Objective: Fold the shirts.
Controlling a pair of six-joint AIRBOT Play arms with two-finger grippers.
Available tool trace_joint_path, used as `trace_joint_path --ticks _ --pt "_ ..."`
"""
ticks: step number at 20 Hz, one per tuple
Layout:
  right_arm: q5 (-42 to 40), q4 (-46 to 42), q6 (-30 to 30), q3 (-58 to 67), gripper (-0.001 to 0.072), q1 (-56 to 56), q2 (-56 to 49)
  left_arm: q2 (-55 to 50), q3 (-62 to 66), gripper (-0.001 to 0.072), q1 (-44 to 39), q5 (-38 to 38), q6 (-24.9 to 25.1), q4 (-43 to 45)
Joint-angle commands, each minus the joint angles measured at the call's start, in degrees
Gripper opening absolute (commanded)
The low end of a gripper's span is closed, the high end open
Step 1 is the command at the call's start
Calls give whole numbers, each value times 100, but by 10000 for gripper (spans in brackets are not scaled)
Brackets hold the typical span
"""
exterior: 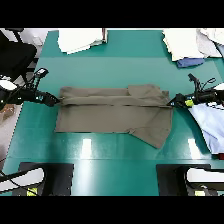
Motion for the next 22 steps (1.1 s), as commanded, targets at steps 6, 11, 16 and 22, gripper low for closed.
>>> trace_joint_path --ticks 6,11,16,22 --pt "-11 -415 4 -72 23 256 2 -7 -2 22 4 219 -66 0" --pt "-184 -448 4 -479 23 321 4 -4 -2 265 4 59 -79 0" --pt "269 -411 2 -66 636 98 63 15 63 720 4 44 -481 20" --pt "417 -457 116 505 641 74 964 181 686 720 4 -1379 -1132 273"
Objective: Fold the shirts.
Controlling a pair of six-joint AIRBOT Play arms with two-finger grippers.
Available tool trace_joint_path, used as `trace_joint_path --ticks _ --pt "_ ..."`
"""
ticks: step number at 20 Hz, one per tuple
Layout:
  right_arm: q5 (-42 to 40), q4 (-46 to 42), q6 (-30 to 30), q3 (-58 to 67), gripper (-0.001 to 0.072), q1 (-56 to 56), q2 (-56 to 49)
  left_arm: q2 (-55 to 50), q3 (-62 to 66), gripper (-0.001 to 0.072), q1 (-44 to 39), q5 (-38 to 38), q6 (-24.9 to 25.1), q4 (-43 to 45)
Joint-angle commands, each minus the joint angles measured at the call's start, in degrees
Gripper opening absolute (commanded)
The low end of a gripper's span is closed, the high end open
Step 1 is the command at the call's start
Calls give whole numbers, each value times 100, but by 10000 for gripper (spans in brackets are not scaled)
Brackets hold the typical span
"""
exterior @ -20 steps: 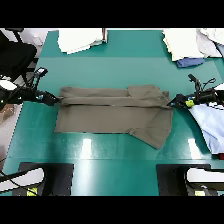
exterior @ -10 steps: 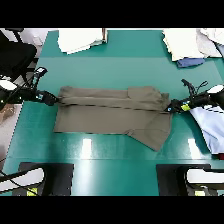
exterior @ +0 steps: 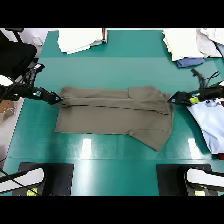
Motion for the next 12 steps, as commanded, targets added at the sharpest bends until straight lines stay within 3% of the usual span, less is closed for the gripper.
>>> trace_joint_path --ticks 1,4,6,9,12 --pt "118 -24 87 142 641 -11 603 289 234 720 2 -933 -459 345" --pt "396 -24 514 -232 615 -251 1316 1104 155 695 2 -1209 -734 885" --pt "669 -22 1141 -662 503 -599 1797 1637 -90 384 2 -1565 -1261 1624" --pt "774 -22 1423 -1429 491 -1021 2337 1829 -850 373 2 -1812 -1707 1665" --pt "940 -22 1427 -2087 493 -1174 2511 1818 -1764 375 2 -1386 -1746 1578"
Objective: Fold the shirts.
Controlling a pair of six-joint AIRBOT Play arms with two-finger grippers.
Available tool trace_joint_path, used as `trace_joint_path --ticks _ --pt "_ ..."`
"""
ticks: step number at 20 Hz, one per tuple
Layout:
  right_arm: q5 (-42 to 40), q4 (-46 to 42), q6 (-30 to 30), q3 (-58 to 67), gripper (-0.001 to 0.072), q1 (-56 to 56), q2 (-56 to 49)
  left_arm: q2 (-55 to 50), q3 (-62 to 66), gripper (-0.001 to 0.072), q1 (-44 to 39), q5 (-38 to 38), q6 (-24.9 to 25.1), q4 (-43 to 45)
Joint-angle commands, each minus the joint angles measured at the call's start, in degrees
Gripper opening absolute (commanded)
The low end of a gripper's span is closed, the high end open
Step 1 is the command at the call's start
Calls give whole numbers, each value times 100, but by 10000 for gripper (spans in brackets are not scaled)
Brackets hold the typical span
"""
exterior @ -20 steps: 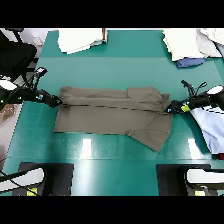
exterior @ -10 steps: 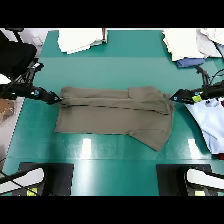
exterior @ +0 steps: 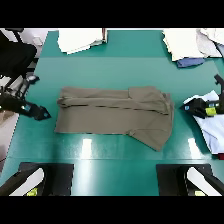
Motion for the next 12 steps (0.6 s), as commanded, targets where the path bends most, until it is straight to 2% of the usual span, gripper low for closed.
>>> trace_joint_path --ticks 1,6,7,8,10,12 --pt "205 11 210 -750 503 -197 251 120 -964 375 -2 407 -262 50" --pt "256 20 90 -944 504 -199 -208 74 -1742 383 -2 1139 -262 -195" --pt "269 15 81 -863 504 -201 -315 74 -1775 560 -2 1292 -361 -170" --pt "282 15 79 -776 504 -201 -393 74 -1779 601 -2 1475 -605 -57" --pt "337 13 76 -608 504 -201 -455 74 -1779 601 -2 1670 -887 208" --pt "339 15 76 -459 504 -201 -442 66 -1779 600 -2 1784 -966 223"
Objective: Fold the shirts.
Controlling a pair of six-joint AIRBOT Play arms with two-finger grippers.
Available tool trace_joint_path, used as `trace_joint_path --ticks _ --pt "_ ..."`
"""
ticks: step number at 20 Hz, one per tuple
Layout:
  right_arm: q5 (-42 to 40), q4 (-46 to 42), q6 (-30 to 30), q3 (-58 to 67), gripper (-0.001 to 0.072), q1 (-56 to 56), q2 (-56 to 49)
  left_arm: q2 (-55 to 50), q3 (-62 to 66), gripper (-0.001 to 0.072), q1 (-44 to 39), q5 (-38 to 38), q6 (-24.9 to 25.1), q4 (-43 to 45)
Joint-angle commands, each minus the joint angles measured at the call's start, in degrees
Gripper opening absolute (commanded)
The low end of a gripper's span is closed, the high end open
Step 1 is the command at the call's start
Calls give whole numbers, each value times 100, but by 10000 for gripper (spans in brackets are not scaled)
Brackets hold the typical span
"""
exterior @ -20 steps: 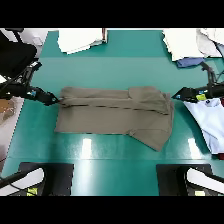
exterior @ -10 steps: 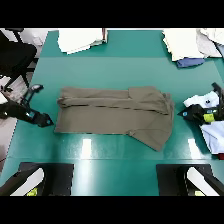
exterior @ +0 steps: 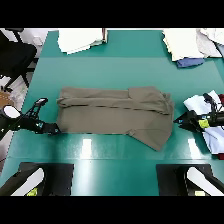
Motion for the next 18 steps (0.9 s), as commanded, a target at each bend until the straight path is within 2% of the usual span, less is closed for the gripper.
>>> trace_joint_path --ticks 1,3,7,11,13,16,18 --pt "44 2 -11 219 504 -2 -66 -42 -74 601 -2 402 -260 155" --pt "37 -2 -24 245 504 -4 -59 -170 -72 600 -2 387 -186 7" --pt "37 -4 -61 245 504 -4 -59 -549 -20 601 52 9 326 -542" --pt "7 -11 -146 245 504 -4 -59 -564 372 600 1346 -651 841 -1694" --pt "-15 -9 -162 245 503 -4 -59 -575 649 601 1873 -754 837 -1587" --pt "-85 -4 -162 245 503 -4 -59 -719 737 600 2063 -868 638 -986" --pt "-85 -4 -162 245 503 -4 -59 -938 726 600 2063 -1029 721 -1427"
